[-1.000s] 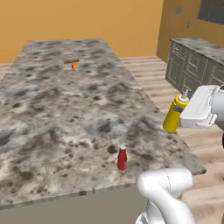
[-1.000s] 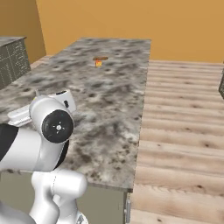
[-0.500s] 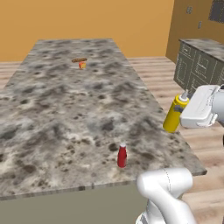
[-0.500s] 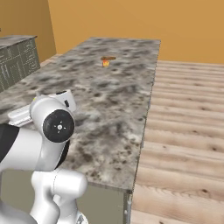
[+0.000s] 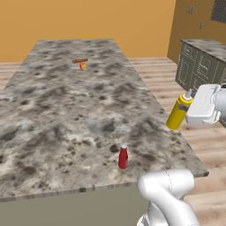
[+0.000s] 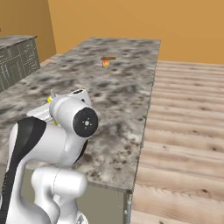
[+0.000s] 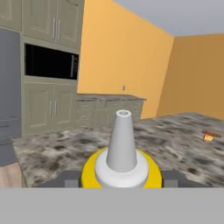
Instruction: Move the ketchup and mustard from the cabinet to the dining counter.
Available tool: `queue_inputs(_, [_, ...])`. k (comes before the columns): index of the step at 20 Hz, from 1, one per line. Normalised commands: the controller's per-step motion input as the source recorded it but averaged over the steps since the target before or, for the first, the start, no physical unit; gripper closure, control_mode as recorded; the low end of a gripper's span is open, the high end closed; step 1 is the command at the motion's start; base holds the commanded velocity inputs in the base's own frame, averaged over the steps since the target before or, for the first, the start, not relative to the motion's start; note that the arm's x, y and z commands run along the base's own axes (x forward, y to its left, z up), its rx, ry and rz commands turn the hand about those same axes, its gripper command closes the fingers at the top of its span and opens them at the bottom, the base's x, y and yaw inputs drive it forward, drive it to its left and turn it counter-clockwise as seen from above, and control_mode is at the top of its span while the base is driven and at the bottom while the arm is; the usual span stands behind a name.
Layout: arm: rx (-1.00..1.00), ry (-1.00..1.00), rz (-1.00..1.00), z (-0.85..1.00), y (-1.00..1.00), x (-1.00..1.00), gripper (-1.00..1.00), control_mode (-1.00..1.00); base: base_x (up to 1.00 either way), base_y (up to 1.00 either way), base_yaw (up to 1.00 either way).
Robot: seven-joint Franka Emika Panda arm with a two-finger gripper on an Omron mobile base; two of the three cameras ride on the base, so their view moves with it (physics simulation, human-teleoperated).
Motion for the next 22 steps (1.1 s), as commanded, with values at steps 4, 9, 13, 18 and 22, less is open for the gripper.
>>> queue_inputs(4, [-0.1,0.0,0.03,-0.33,-0.46,0.21,1.0,-1.0,0.0,0.0,0.0])
queue_inputs(9, [-0.03,-0.02,0.0,-0.48,-0.05,0.23,1.0,-1.0,0.0,0.0,0.0])
queue_inputs(13, [0.0,-0.02,0.0,-0.53,0.0,0.22,1.0,-1.0,0.0,0.0,0.0])
queue_inputs(18, [0.0,0.0,0.0,-0.51,0.0,0.21,1.0,-1.0,0.0,0.0,0.0])
queue_inputs(22, [0.0,0.0,0.0,-0.47,0.0,0.2,1.0,-1.0,0.0,0.0,0.0])
